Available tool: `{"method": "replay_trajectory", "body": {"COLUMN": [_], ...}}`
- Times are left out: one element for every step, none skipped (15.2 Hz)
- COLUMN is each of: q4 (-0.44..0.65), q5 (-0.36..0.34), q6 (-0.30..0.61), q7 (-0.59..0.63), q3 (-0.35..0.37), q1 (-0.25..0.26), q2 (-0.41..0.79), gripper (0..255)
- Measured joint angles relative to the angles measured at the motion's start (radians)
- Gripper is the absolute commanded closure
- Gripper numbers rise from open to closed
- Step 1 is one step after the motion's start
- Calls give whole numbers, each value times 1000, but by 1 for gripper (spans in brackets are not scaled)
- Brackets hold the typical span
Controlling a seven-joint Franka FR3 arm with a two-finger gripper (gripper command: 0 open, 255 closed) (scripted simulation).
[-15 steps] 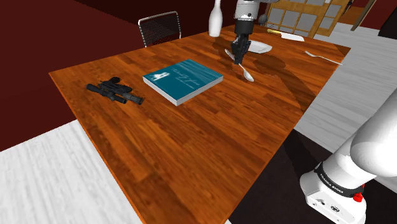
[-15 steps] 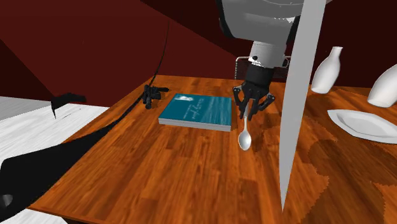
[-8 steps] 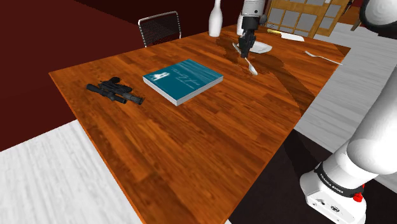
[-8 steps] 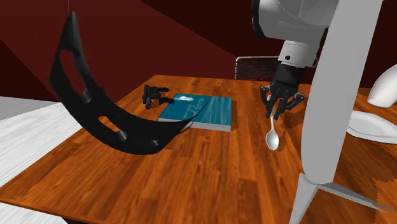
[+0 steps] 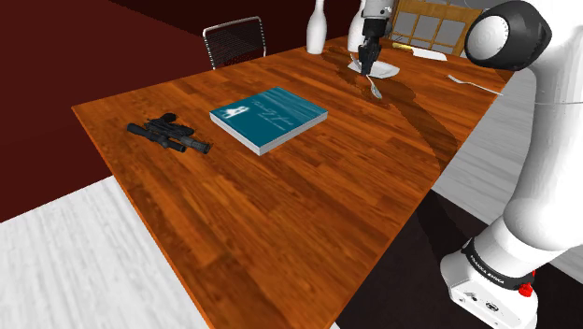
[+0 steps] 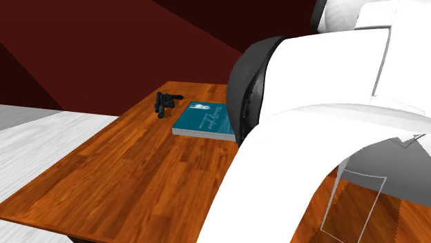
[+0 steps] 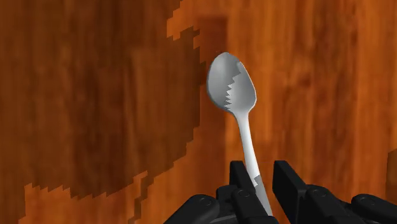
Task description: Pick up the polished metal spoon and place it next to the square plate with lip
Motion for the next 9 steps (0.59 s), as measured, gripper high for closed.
{"method": "replay_trajectory", "body": {"q4": [39, 45, 35, 19, 5, -1, -19, -37, -52], "q5": [2, 3, 2, 2, 2, 2, 2, 2, 1], "q6": [-10, -7, 4, 17, 29, 40, 54, 70, 83], "q7": [-11, -16, -20, -22, -24, -26, -27, -27, -30], "q3": [-2, -3, -4, -4, -4, -4, -4, -4, -4], "q1": [-12, -17, -18, -17, -17, -18, -16, -14, -14], "q2": [30, 40, 42, 39, 36, 41, 39, 36, 34], "gripper": [255, 255, 255, 255, 255, 255, 255, 255, 255]}}
